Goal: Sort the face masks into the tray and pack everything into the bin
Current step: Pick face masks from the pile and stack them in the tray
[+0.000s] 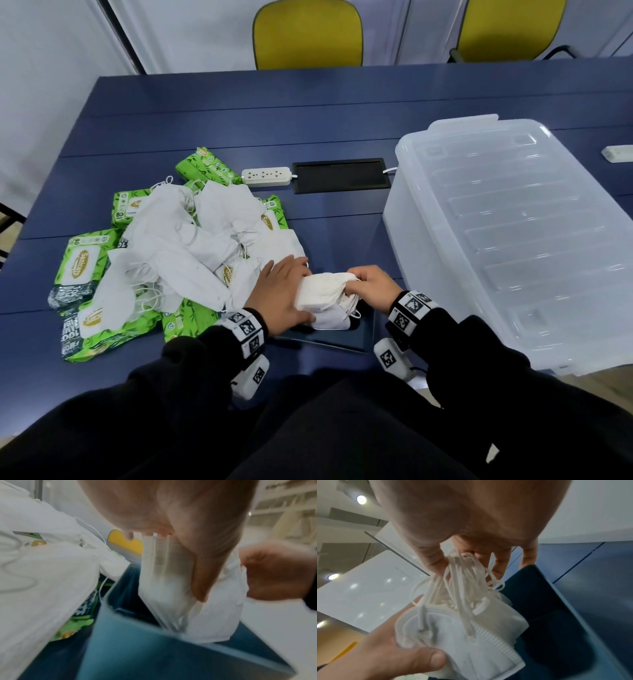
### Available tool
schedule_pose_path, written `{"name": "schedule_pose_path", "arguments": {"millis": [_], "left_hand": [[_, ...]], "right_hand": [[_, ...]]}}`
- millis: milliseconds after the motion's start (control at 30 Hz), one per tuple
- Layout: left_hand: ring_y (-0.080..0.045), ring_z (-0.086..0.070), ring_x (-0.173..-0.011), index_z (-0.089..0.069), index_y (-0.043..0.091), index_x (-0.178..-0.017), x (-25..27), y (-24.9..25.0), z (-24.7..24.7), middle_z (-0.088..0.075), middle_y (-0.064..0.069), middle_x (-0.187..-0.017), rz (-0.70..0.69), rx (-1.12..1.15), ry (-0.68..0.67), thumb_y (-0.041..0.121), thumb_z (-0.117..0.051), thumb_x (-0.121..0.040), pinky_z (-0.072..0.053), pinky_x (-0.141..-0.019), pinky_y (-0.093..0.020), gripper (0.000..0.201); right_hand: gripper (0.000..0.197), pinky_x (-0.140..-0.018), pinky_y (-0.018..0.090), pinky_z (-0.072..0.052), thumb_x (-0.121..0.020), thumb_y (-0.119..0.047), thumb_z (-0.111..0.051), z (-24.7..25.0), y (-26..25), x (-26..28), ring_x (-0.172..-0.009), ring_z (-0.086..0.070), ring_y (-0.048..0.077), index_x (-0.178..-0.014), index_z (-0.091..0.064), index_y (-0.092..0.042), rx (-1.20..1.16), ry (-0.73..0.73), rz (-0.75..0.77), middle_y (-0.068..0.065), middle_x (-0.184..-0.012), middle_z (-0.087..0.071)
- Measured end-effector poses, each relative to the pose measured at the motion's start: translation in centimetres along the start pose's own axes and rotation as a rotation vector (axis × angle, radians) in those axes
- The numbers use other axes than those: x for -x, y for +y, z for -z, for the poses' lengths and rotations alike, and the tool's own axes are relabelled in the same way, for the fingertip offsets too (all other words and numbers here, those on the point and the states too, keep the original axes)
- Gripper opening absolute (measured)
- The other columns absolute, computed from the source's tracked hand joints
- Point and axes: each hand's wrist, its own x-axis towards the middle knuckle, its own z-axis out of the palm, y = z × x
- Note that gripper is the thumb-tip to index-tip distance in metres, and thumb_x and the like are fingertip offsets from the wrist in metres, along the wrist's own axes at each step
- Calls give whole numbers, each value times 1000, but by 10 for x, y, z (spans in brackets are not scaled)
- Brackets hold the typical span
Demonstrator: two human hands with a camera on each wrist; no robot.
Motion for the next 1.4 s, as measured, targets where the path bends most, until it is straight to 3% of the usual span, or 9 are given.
{"name": "schedule_pose_path", "arguments": {"millis": [100, 167, 333, 533, 700, 900, 1000, 1200, 1400], "left_hand": [[-16, -60, -106, -47, 30, -128, 3, 1, 25, -63, 8, -119, 87, 269, -131, 47, -92, -64, -47, -93, -32, 80], [-13, -62, -102, -50, 29, -128, 4, -2, 36, -65, 11, -116, 110, 375, -218, 42, -94, -65, -49, -90, -29, 77], [-9, -64, -88, -65, 26, -115, 5, -4, 49, -70, 9, -100, 118, 451, -324, 31, -94, -68, -49, -73, -19, 56], [-15, -69, -99, -65, 24, -121, 12, -7, 49, -71, 5, -111, 135, 447, -396, 34, -93, -66, -59, -85, -37, 63], [-9, -67, -91, -67, 27, -107, 9, -7, 59, -72, 10, -100, 113, 390, -418, 36, -91, -69, -55, -80, -29, 46], [-2, -67, -87, -68, 33, -102, 10, -10, 69, -73, 15, -95, 112, 401, -443, 37, -91, -70, -52, -77, -20, 40], [-7, -68, -92, -68, 33, -106, 12, -10, 74, -73, 15, -97, 95, 395, -445, 43, -90, -67, -55, -86, -31, 46], [-3, -68, -98, -65, 38, -122, 19, -14, 78, -73, 18, -105, 73, 426, -491, 44, -89, -68, -54, -91, -28, 59], [-2, -67, -91, -67, 36, -103, 25, -11, 71, -71, 16, -99, 99, 424, -478, 38, -92, -69, -53, -82, -24, 43]], "right_hand": [[36, -71, 32, -41, -61, -29, -67, 0, -10, 2, -71, -53, 18, -74, -69, 5, -208, -25, -29, 8, -70, -60], [50, -71, 32, -41, -62, -30, -72, 3, -16, 3, -73, -52, 20, -85, -68, 14, -263, -58, -16, 13, -76, -60], [32, -76, 30, -51, -76, -13, -83, 7, -23, 3, -79, -65, 16, -101, -72, 4, -198, -211, 44, 8, -86, -72], [3, -71, 30, -49, -75, -14, -76, 8, -31, 4, -68, -61, 11, -74, -78, -13, 45, -154, 32, 2, -69, -70], [15, -55, 31, -34, -58, -15, -62, -7, -38, 15, -60, -43, 24, -61, -60, 0, -433, -126, -94, 13, -62, -53], [17, -65, 25, -49, -70, -6, -87, -2, -38, 17, -66, -61, 14, -69, -71, -13, -219, -255, -42, 3, -72, -68], [28, -67, 28, -47, -67, -10, -92, 4, -42, 15, -68, -59, 16, -78, -69, 1, -96, -270, -18, 5, -74, -66], [21, -71, 27, -50, -69, -12, -92, 10, -47, 18, -70, -61, 10, -84, -78, -8, 76, -349, 27, 1, -77, -72], [12, -62, 27, -44, -68, -25, -79, 1, -43, 14, -61, -55, 8, -74, -79, -15, 210, -169, 16, 4, -63, -67]]}}
